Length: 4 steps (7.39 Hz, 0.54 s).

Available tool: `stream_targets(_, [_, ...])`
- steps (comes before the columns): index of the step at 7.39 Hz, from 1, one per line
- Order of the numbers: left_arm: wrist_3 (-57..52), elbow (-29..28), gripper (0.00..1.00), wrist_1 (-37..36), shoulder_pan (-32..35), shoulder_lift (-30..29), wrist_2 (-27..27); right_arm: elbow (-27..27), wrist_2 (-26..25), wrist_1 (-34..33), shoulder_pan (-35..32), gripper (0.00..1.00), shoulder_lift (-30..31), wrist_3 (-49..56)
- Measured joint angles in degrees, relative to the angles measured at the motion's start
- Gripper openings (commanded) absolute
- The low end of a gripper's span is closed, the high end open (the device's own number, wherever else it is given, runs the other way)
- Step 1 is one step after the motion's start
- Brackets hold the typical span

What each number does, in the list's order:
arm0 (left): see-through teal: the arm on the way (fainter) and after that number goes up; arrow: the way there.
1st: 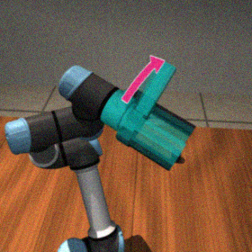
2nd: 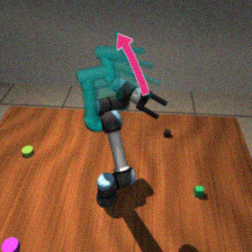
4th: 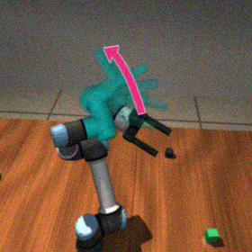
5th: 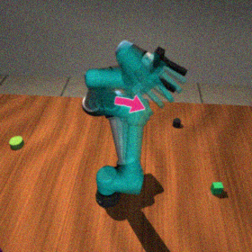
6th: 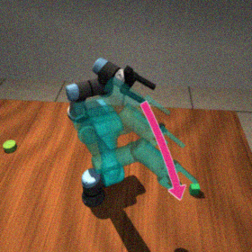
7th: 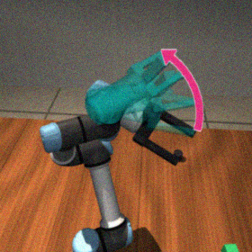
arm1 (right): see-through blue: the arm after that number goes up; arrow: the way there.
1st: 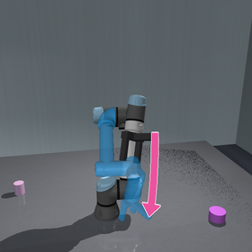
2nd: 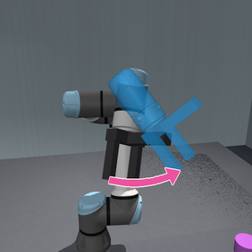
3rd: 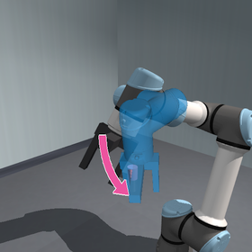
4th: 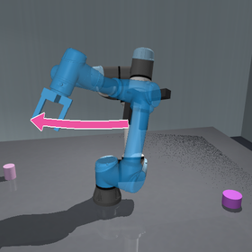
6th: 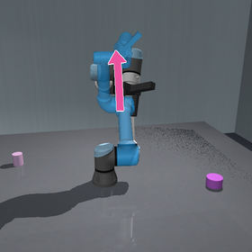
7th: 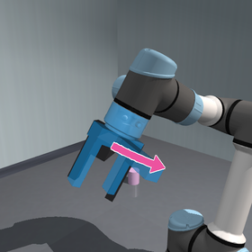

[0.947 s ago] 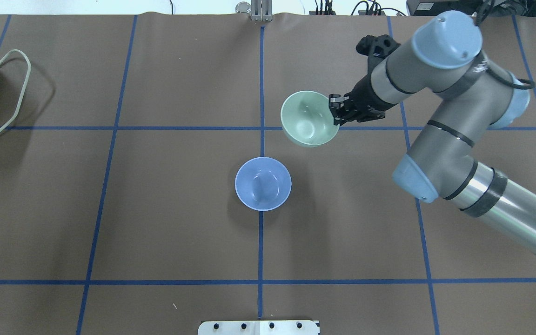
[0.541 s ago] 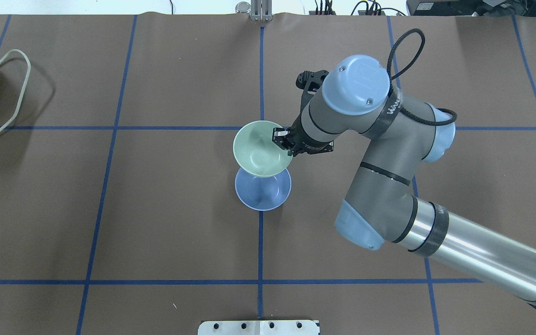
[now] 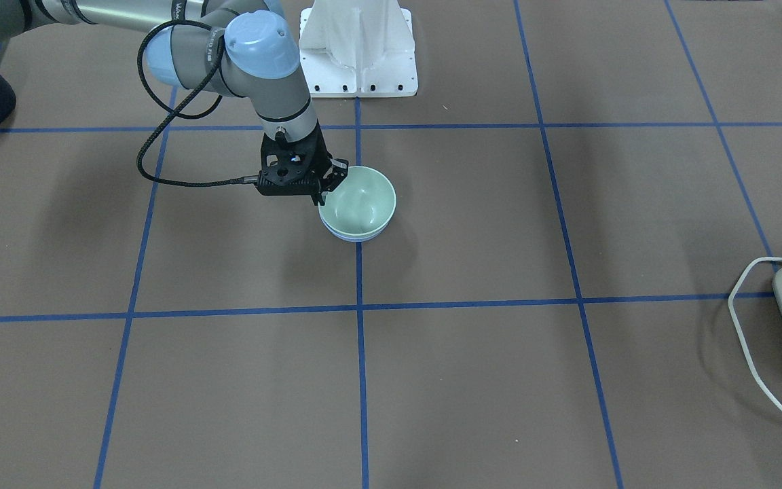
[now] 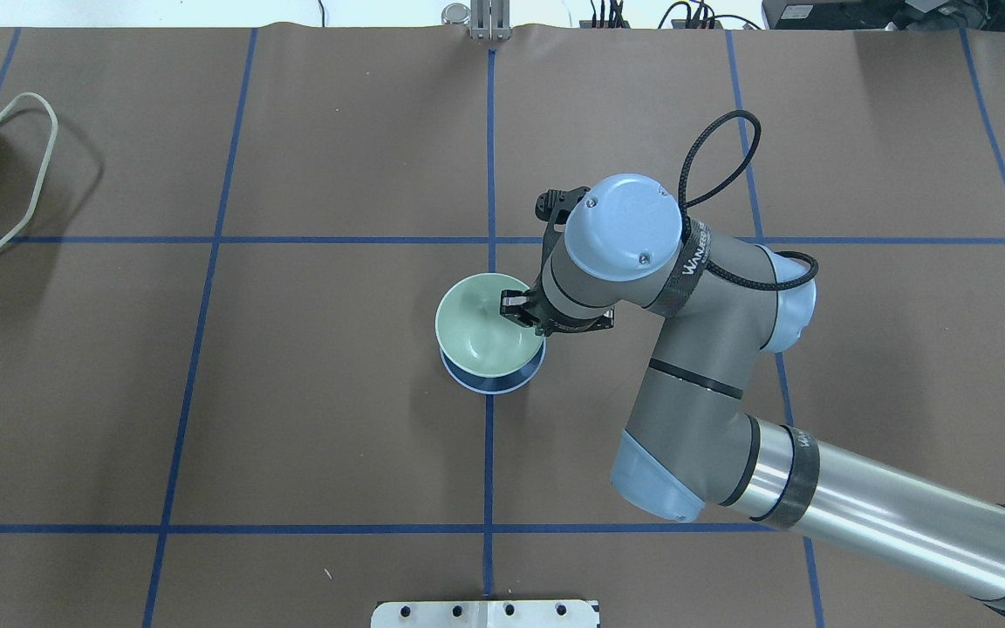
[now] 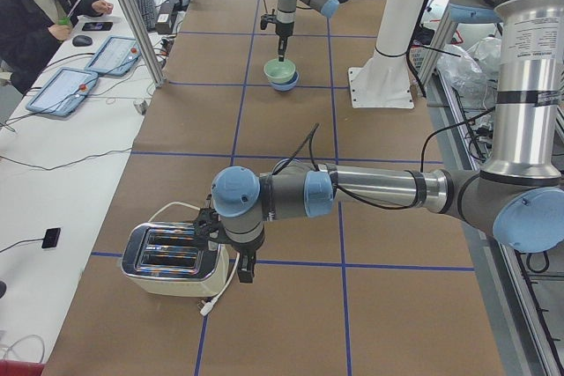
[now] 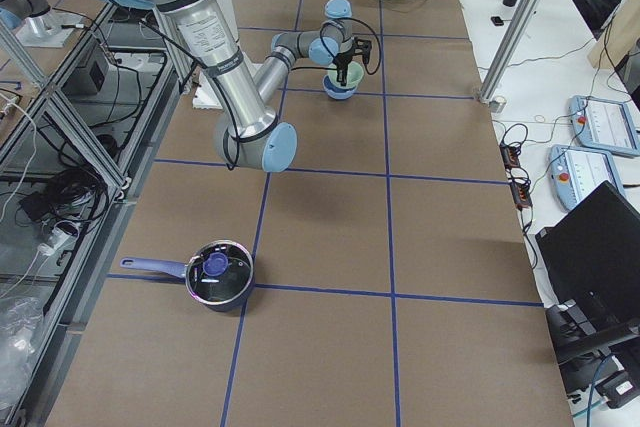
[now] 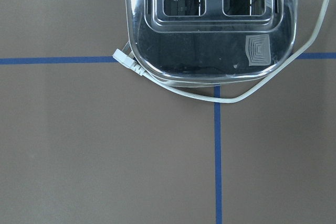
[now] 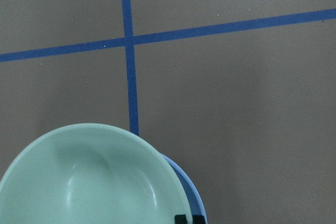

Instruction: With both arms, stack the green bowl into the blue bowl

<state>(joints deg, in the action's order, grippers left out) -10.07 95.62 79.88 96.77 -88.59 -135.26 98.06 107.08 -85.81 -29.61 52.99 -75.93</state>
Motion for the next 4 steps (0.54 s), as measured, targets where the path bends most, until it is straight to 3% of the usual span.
stream_targets(4, [0.0, 0.0, 0.99, 0.0, 0.0, 0.0, 0.0, -0.4, -1.6, 0.0, 1.8, 0.00, 0.4, 0.0])
